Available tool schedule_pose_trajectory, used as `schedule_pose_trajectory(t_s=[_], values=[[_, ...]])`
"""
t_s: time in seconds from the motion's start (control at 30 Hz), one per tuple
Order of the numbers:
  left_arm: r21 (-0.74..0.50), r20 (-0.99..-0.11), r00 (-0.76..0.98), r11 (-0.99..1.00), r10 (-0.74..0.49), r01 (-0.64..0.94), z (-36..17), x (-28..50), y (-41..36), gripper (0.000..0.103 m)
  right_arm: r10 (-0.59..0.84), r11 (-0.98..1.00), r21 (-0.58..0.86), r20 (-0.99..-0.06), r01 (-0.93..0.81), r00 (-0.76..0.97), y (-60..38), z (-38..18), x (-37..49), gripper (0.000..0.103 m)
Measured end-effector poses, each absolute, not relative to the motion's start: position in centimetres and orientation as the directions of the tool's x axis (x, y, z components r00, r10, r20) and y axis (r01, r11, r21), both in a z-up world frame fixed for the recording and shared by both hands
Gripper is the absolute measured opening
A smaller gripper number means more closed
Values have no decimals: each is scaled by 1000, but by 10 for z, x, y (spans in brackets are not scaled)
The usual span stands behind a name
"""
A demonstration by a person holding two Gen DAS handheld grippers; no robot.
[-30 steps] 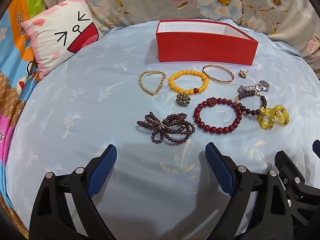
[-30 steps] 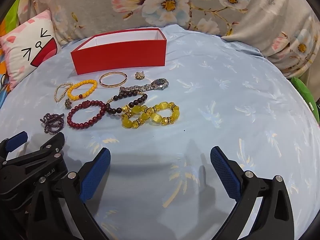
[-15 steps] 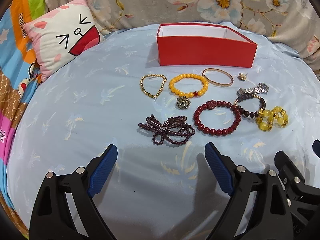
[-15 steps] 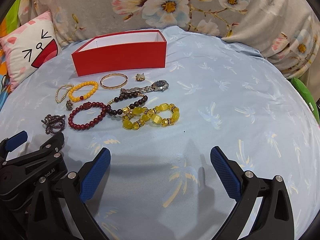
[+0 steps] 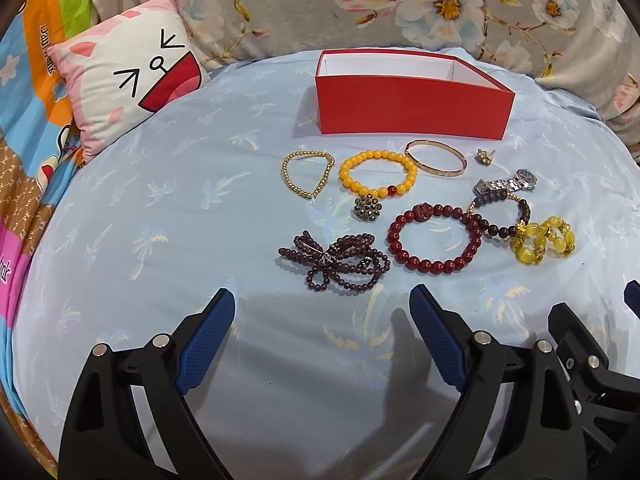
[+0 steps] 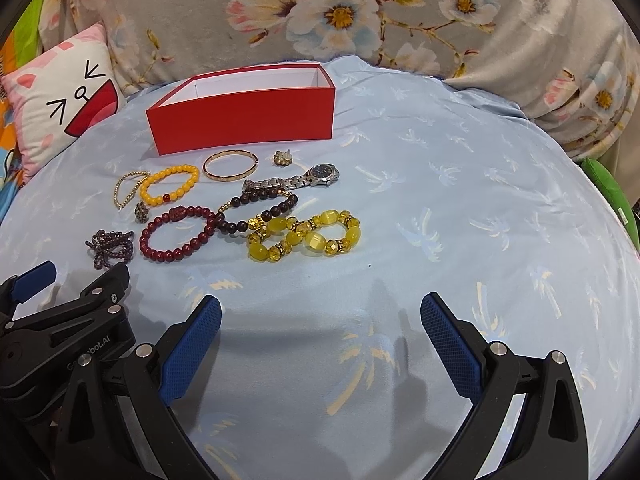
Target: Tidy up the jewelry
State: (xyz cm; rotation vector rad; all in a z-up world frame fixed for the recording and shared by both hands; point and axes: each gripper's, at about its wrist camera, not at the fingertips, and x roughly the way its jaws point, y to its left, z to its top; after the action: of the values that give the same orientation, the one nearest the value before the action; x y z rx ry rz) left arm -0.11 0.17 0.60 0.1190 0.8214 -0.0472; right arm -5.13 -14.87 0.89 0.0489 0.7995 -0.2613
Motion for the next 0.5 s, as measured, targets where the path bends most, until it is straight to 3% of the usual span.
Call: schedule_pose_trajectory(t_s=[0.5], values=[[91, -726, 687, 992, 9, 84, 6, -3, 2, 85, -206, 968, -49, -714, 246, 669, -149, 10, -52, 96]])
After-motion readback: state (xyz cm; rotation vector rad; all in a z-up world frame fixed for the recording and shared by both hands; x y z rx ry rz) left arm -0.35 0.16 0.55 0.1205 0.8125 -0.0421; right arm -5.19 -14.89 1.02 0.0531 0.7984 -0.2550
